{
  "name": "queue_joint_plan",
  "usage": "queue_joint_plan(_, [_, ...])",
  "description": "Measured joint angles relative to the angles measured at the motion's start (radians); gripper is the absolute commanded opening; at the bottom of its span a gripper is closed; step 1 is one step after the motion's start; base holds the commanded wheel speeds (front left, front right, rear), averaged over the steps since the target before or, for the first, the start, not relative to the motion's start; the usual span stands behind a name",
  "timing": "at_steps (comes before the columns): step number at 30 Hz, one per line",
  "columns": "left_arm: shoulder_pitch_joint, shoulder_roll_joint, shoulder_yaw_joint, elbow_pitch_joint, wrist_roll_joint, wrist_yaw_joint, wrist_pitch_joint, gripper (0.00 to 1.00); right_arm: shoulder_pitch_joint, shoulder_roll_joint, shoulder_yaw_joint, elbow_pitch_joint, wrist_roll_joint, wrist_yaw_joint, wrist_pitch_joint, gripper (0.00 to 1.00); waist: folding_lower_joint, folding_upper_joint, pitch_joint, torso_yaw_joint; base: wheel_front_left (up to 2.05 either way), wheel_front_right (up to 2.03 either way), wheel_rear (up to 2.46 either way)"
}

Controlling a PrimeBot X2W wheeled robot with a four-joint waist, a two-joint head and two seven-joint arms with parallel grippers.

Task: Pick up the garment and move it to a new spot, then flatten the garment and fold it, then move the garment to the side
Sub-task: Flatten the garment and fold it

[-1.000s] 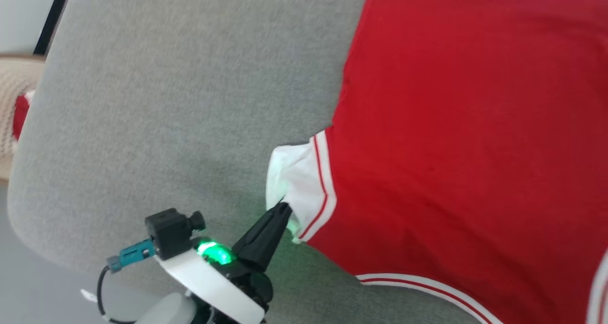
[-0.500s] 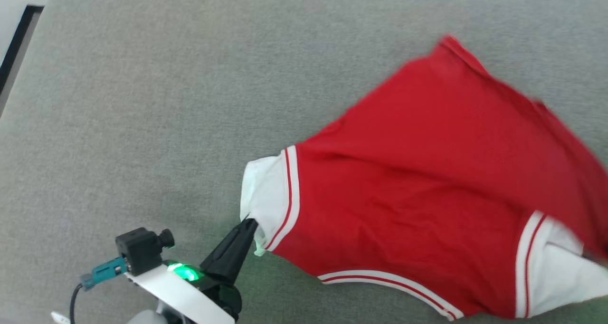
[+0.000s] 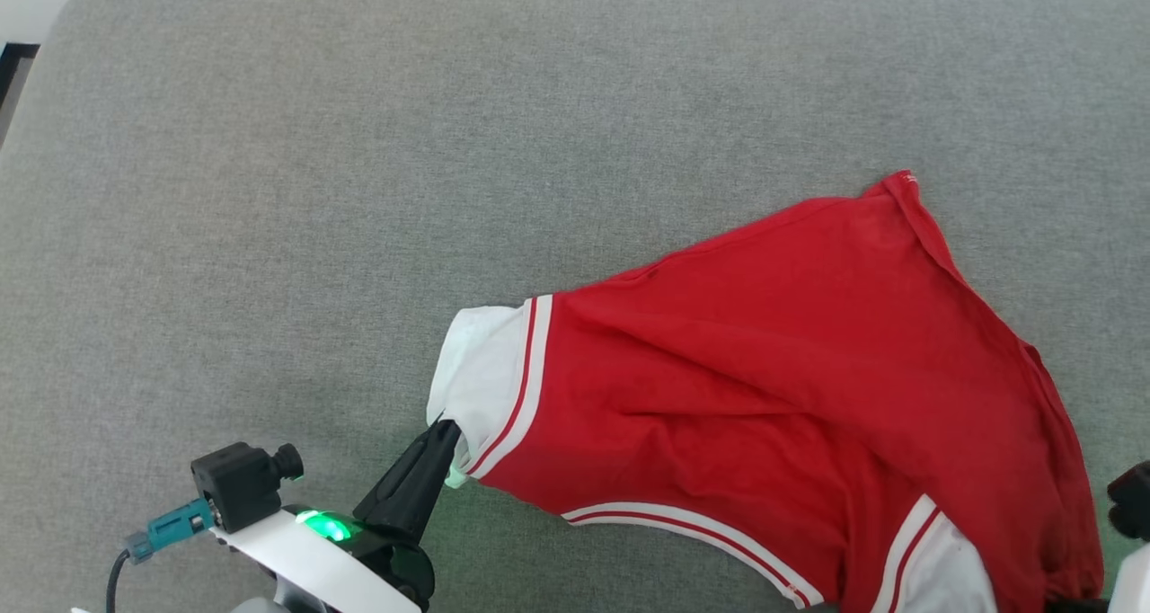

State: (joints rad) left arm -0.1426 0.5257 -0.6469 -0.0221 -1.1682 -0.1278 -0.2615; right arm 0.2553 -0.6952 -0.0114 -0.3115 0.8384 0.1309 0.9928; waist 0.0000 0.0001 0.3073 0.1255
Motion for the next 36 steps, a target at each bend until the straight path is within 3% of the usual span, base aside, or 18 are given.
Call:
queue_joint_plan(3, [0.000, 0.001, -0.003, 0.002, 0.000, 0.000, 0.000, 0.00, 0.003, 0.014, -0.046, -0.048, -0.017, 0.000, 0.011, 1.00, 0.0000, 0.0000, -0.006, -0.002, 0.00, 0.00, 0.00])
queue_joint_plan(8, [0.000, -0.003, 0.000, -0.003, 0.001, 0.000, 0.000, 0.00, -0.015, 0.016, -0.221, -0.172, -0.006, 0.000, 0.022, 1.00, 0.0000, 0.0000, -0.009, 0.001, 0.00, 0.00, 0.00])
queue_joint_plan(10, [0.000, -0.015, -0.002, -0.007, 0.005, 0.000, 0.000, 0.00, -0.107, -0.013, -0.286, -0.207, -0.012, 0.000, 0.018, 1.00, 0.0000, 0.0000, -0.005, 0.006, 0.00, 0.00, 0.00])
queue_joint_plan(12, [-0.003, -0.019, -0.008, -0.008, 0.007, 0.000, 0.000, 0.00, -0.193, -0.041, -0.278, -0.202, -0.040, 0.000, -0.001, 1.00, 0.0000, 0.0000, 0.000, 0.012, 0.00, 0.00, 0.00])
queue_joint_plan(17, [-0.036, -0.032, -0.026, -0.005, 0.007, 0.000, 0.000, 0.00, -0.448, -0.068, -0.053, -0.067, -0.112, 0.000, -0.089, 1.00, 0.0000, 0.0000, 0.016, 0.030, 0.00, 0.00, 0.00])
queue_joint_plan(25, [-0.095, -0.051, -0.085, 0.009, 0.002, 0.000, 0.000, 0.00, -0.825, -0.008, 0.317, 0.341, -0.173, 0.000, -0.159, 1.00, 0.0000, 0.0000, 0.050, 0.068, 0.00, 0.00, 0.00])
queue_joint_plan(33, [-0.126, -0.072, -0.108, 0.021, -0.002, 0.000, 0.000, 0.00, -0.988, -0.023, 0.524, 0.608, -0.161, 0.000, -0.184, 1.00, 0.0000, 0.0000, 0.093, 0.107, 0.00, 0.00, 0.00])
queue_joint_plan(34, [-0.129, -0.077, -0.112, 0.025, -0.002, 0.000, 0.000, 0.00, -1.000, -0.025, 0.537, 0.624, -0.146, 0.000, -0.184, 0.93, 0.0000, 0.0000, 0.096, 0.111, 0.00, 0.00, 0.00])
queue_joint_plan(35, [-0.132, -0.079, -0.117, 0.029, -0.002, 0.000, 0.000, 0.00, -1.011, -0.026, 0.551, 0.640, -0.130, 0.000, -0.185, 0.47, 0.0000, 0.0000, 0.097, 0.114, 0.00, 0.00, 0.00])
queue_joint_plan(36, [-0.137, -0.081, -0.123, 0.036, -0.004, 0.000, 0.000, 0.00, -1.017, -0.025, 0.561, 0.651, -0.115, 0.000, -0.192, 0.20, 0.0000, 0.0000, 0.097, 0.117, 0.00, 0.00, 0.00])
